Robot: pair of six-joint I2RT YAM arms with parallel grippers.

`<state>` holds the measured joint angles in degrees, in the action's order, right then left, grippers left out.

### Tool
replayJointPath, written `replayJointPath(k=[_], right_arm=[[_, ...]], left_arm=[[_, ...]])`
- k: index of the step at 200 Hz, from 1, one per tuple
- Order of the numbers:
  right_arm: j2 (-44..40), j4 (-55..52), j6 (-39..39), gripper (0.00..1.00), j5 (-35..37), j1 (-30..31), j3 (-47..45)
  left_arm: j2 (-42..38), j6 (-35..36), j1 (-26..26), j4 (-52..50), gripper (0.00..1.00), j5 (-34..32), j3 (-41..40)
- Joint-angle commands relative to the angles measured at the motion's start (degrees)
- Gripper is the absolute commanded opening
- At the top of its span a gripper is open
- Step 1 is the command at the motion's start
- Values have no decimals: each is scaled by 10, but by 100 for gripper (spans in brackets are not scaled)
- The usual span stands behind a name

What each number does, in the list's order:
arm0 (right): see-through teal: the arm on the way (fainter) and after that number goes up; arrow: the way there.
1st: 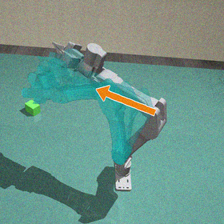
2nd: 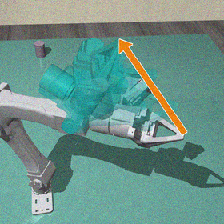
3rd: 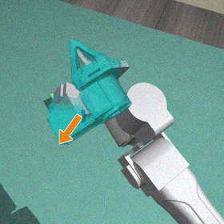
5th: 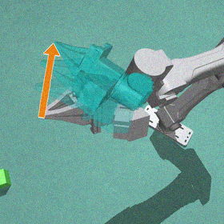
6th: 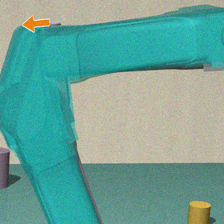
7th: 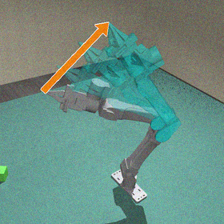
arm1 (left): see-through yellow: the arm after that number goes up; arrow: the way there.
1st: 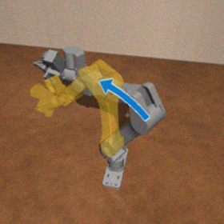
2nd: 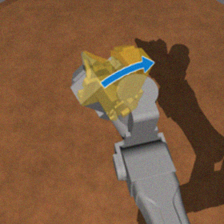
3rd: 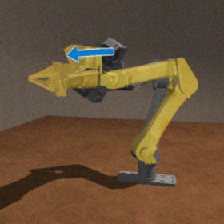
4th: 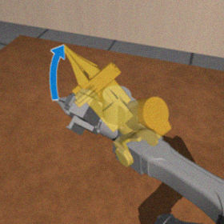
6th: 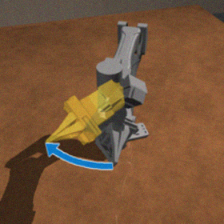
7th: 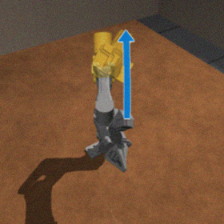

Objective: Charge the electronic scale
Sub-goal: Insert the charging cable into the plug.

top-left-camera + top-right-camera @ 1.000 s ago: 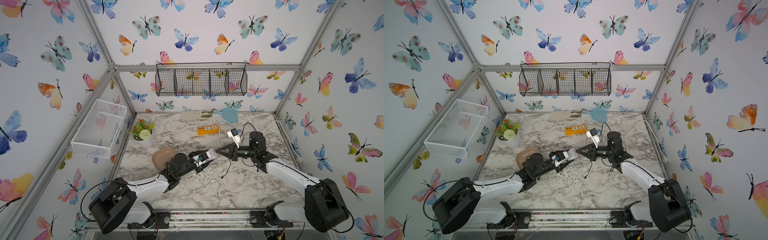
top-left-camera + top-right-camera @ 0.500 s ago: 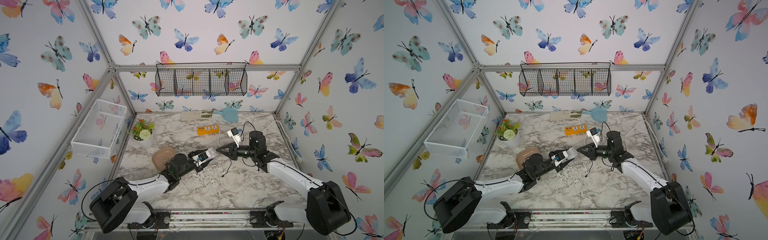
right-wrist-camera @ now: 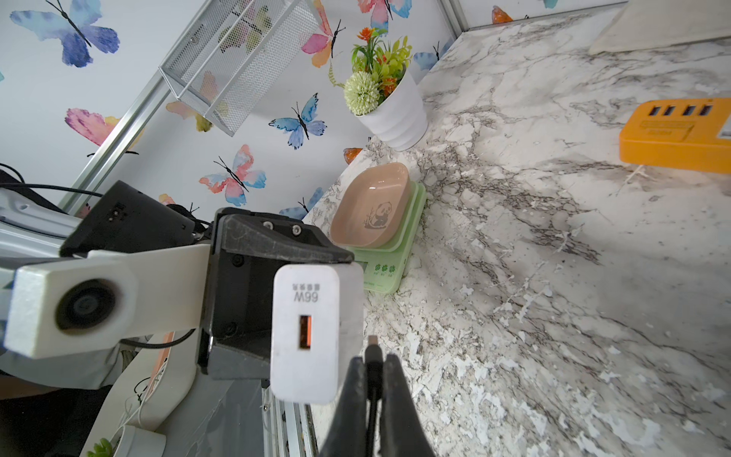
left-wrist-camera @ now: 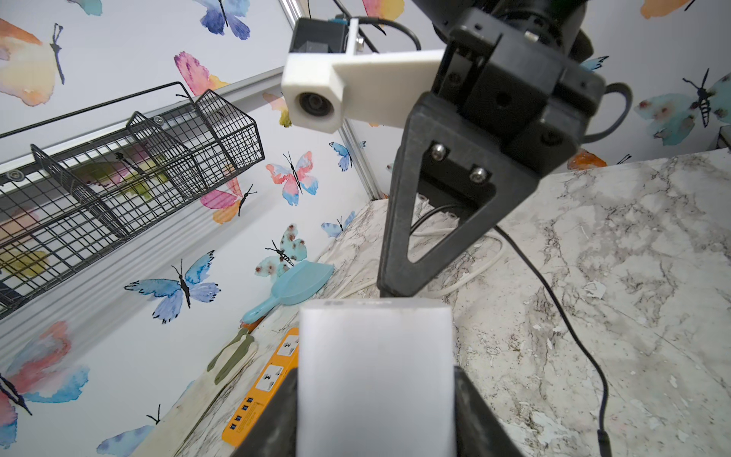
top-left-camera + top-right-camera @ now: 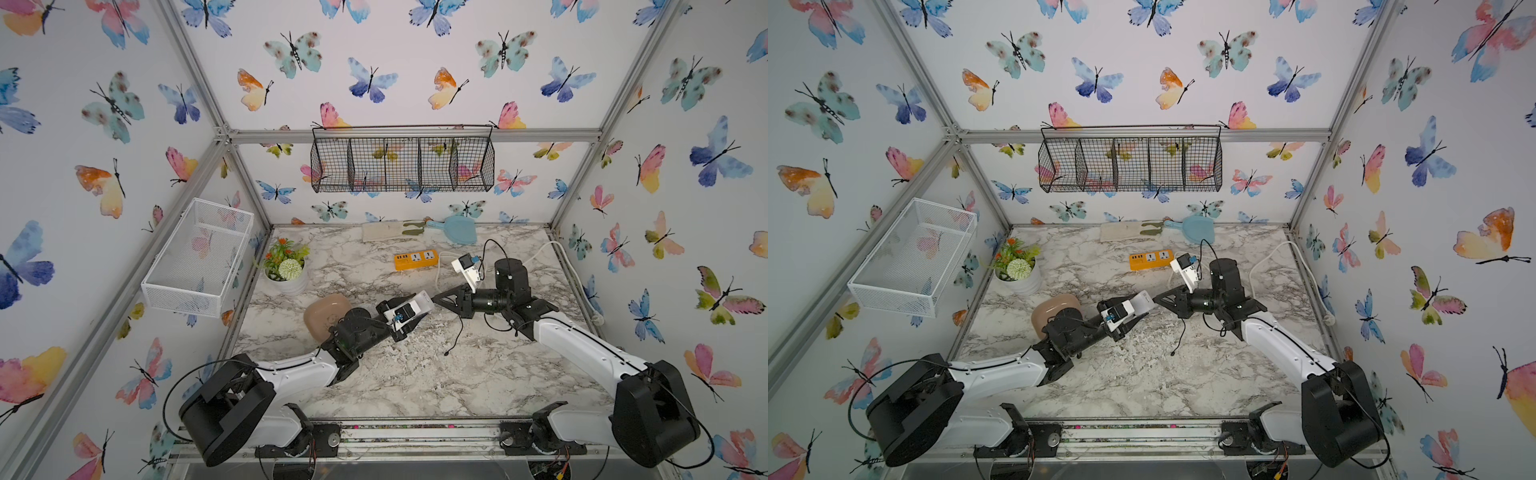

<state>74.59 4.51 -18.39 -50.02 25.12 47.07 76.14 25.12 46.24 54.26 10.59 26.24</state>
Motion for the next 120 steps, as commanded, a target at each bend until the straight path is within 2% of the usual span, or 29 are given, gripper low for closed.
replayJointPath(k=[1, 120], right_arm=[[-22, -26, 4, 2, 22, 3, 29], [-15, 0, -23, 2, -2, 29, 25]], left_arm=[[13, 12, 1, 45, 19, -9, -10], [31, 14, 2, 55, 18, -13, -3]])
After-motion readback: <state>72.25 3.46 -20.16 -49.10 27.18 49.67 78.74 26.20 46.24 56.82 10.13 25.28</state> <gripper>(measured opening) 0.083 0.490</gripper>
